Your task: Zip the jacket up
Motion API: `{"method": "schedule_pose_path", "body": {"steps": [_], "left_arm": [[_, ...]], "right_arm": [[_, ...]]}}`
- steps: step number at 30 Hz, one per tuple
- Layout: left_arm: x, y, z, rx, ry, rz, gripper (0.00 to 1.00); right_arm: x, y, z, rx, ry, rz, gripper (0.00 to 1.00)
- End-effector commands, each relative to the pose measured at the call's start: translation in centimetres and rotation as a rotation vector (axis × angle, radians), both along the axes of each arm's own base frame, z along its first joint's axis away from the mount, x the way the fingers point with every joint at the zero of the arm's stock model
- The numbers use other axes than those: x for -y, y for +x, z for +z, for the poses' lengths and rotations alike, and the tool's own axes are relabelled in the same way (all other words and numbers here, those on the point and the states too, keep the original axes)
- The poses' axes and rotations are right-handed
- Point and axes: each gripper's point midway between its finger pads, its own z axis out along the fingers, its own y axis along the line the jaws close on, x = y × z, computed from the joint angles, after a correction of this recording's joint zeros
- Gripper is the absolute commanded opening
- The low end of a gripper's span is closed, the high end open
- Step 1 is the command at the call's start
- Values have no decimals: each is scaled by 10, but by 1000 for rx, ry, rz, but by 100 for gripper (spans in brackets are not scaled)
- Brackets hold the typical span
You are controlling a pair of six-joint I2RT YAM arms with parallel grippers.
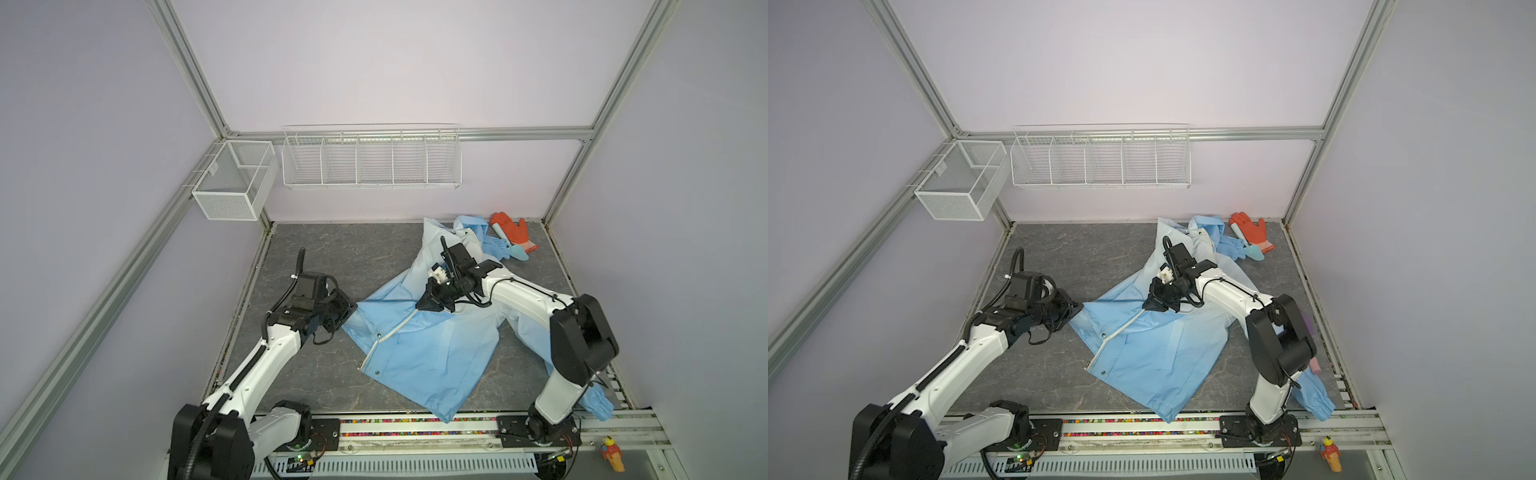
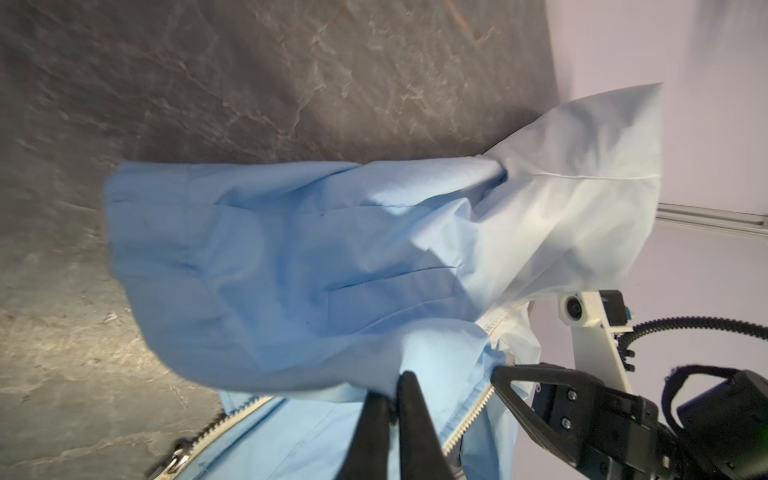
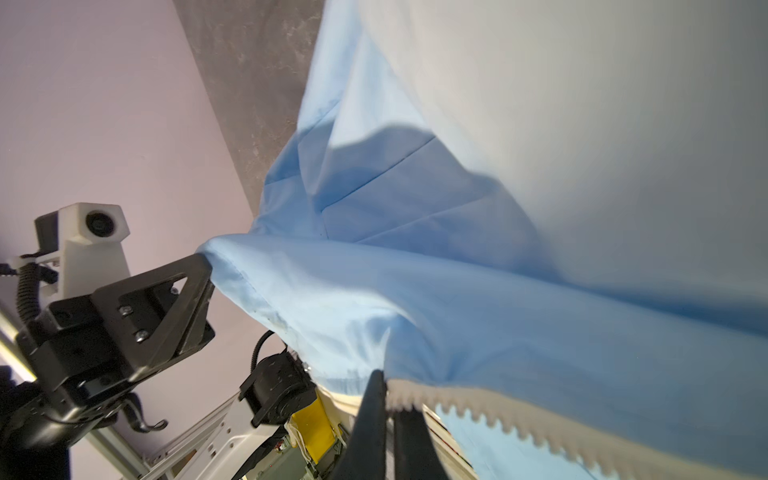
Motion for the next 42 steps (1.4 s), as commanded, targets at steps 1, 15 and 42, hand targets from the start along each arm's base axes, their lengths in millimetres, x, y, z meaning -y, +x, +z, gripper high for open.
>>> {"method": "schedule_pose_path", "body": {"steps": [1,15,42], "left_arm": [[17,-21,-25,-63,-41,-138,39],[73,-76,-29,19,-251,-397,54],[129,-79,-49,10,-290,-713,46]], "right_arm": [[0,6,-17,-28,-45,-24,7],[16,7,-33,-53,-98,-50,8],[36,15,-24,-60,-96,-70,8]]}}
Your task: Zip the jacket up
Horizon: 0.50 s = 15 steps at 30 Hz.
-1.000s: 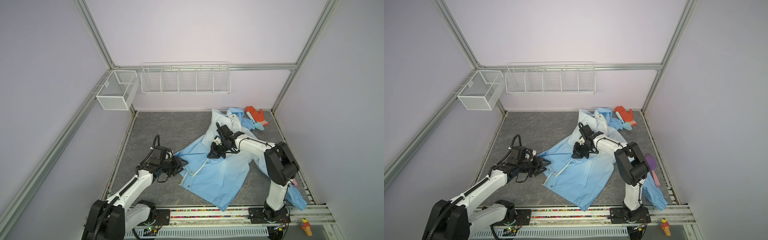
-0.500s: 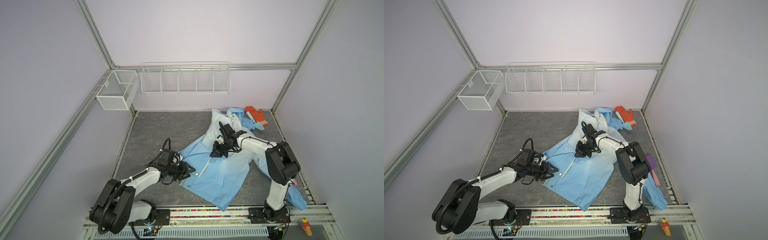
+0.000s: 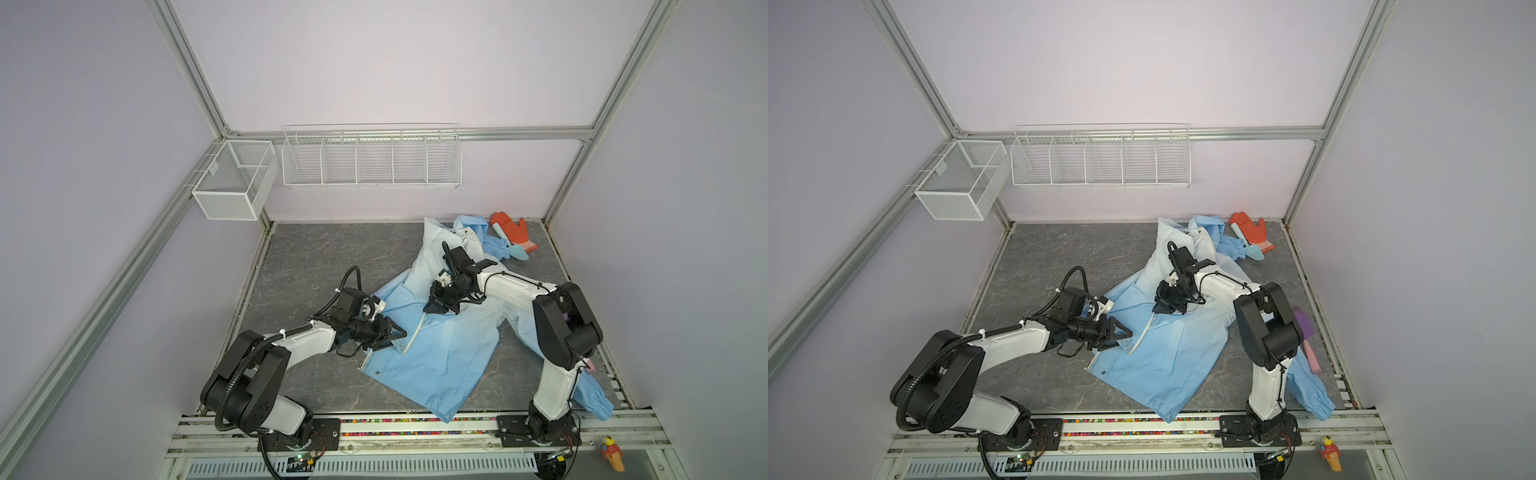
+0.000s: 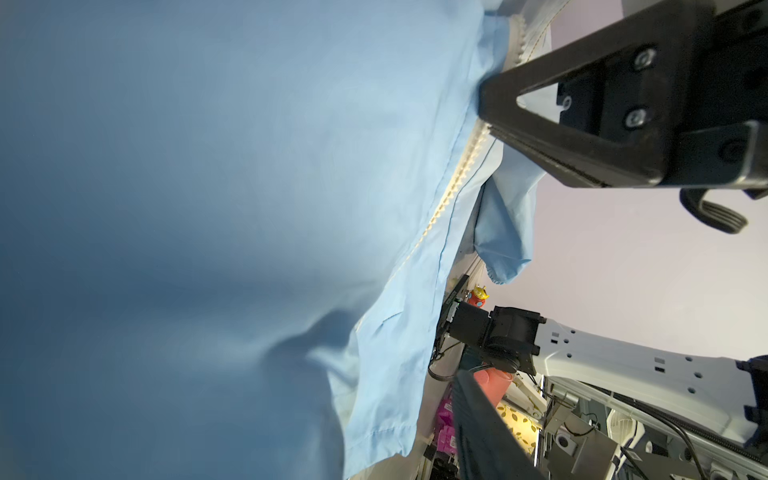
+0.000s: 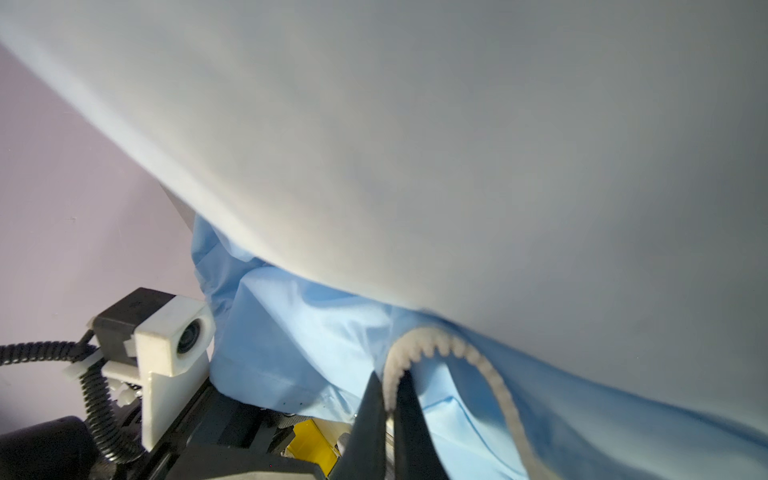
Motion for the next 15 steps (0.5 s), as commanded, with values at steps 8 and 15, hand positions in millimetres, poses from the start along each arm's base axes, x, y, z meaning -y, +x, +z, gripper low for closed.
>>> {"method": "schedule_pose_path", "body": {"steps": [8,15], "left_arm": [[15,-6,-7,8,14,-122,44],[14,-24,-20,-31,58,-187,48]], "right_arm": [[4,-1,13,11,6,6,8],[4,0,15,18,7,4,7]]}}
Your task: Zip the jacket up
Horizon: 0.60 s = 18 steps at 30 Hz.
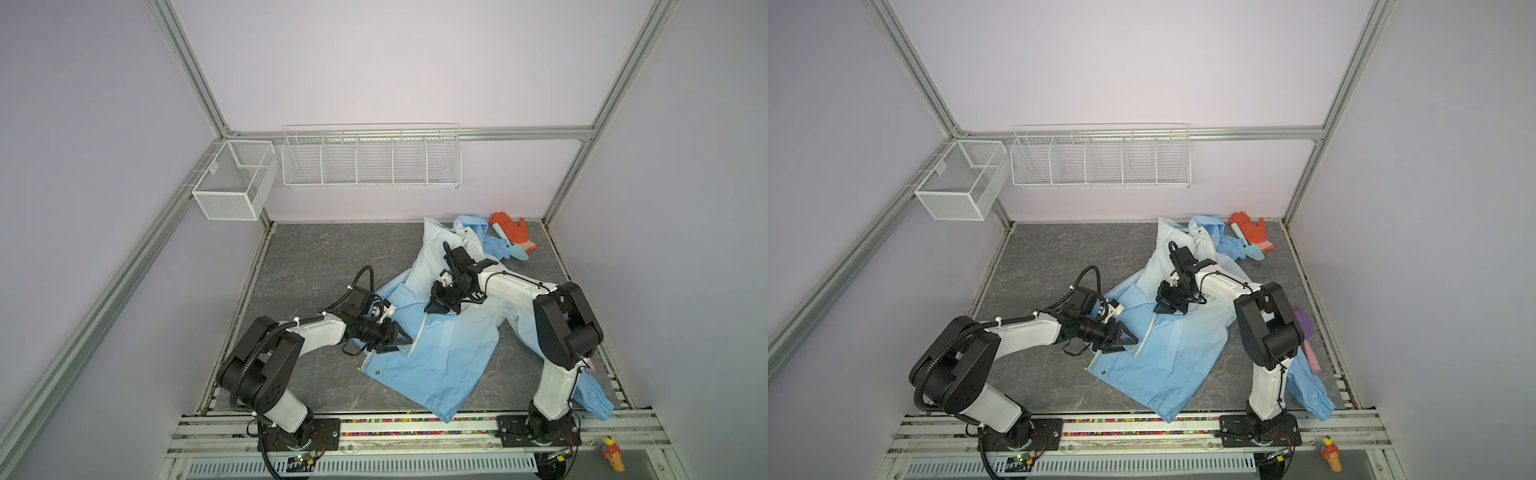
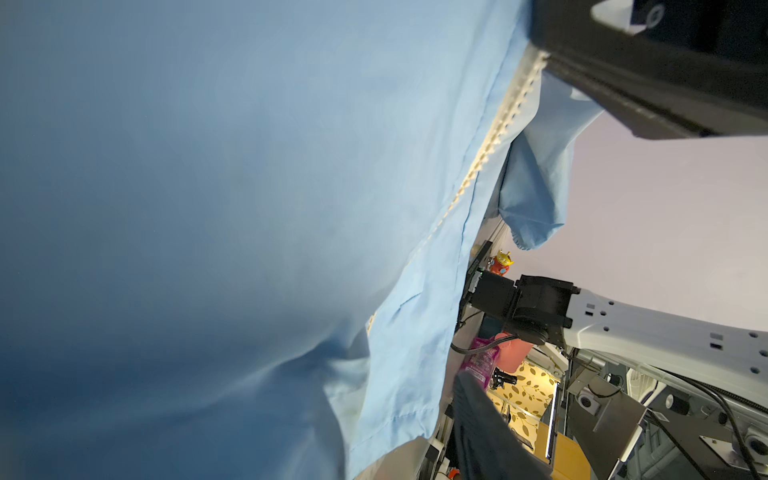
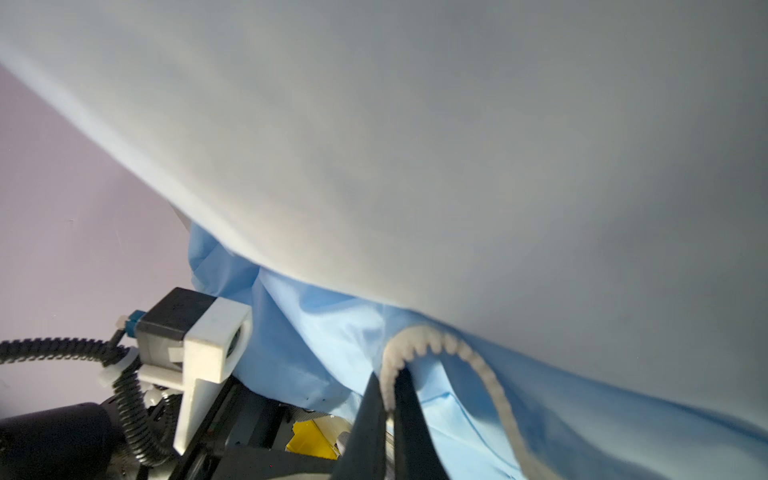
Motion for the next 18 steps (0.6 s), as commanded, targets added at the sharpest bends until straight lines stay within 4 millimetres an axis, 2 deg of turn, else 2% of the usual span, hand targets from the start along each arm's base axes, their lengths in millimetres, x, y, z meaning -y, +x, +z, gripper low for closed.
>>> {"method": "schedule_pose_path", "body": {"steps": [1,6,10,14,16,18], "left_arm": [[0,-9,-7,-15,14,-52,48],[-2,-12,-14,-29,27,-42,46],[1,-11,-15,-33,19,-36,37],[3,-12,-18,-37,21,-39,32],[4,-13,-19,-37,20,-42,34],[5,-14,-20,-39,23,-44,40]], "right_arm": [[2,1,16,26,11,4,8],[2,1,18,30,13,1,7],[3,0,20,34,13,1,7],[3,-1,20,36,12,0,7],[3,-1,21,38,13,0,8],[4,-1,21,36,13,-1,8]]}}
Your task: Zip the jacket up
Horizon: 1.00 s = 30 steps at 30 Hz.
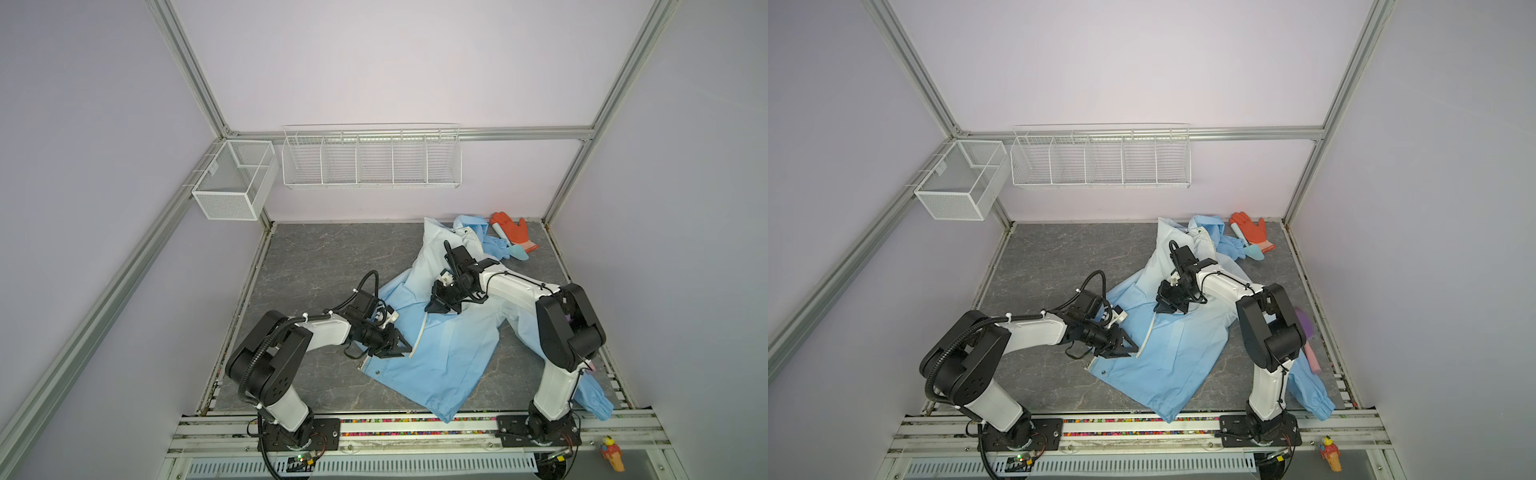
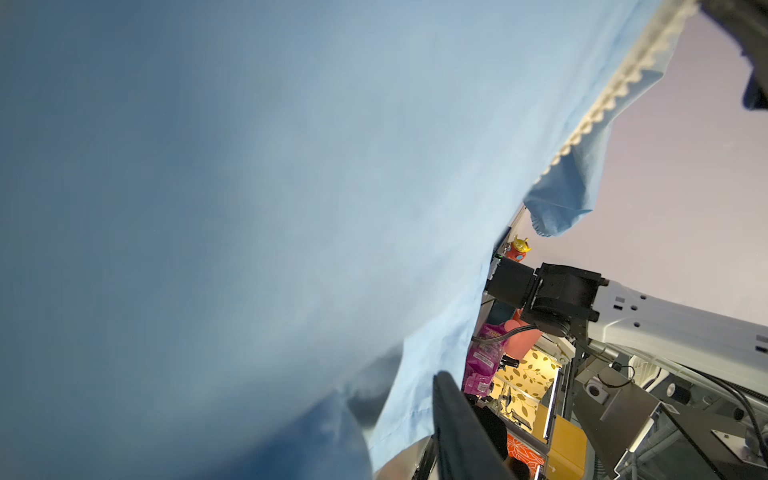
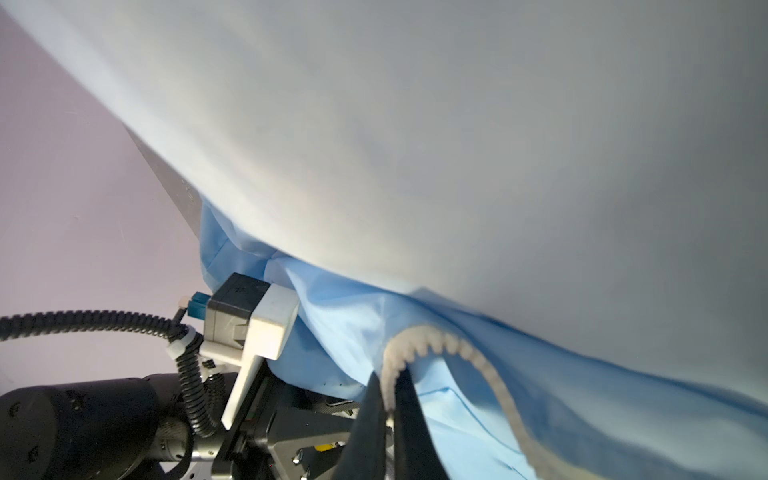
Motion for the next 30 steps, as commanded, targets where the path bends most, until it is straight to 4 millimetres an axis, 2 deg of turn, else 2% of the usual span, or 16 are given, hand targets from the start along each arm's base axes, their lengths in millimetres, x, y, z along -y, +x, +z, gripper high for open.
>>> {"method": "schedule_pose_path", "body": {"steps": [1,7,14,19,24,26,28,30], "left_arm": [[3,-3,-6,-4,0,-10,41],[8,4,-9,-11,-18,34,37],[10,3,-13,-16,-16,31,22],[10,3,-13,-16,-13,30,17],[11,6,-12,-10,-12,38,1],[12,10,-7,4,-13,43,0],[14,16,2,38,-6,47,0],[14,27,17,83,4,62,0]], "right_arm": [[3,1,15,29,9,-2,8],[3,-1,15,29,6,-1,7],[5,-2,13,27,4,-4,8],[4,-2,13,25,6,-7,8],[5,-1,14,30,5,-8,8],[6,-2,16,40,-5,-10,8],[12,-2,23,61,-24,-22,14],[21,-5,35,89,-50,-43,26]]}}
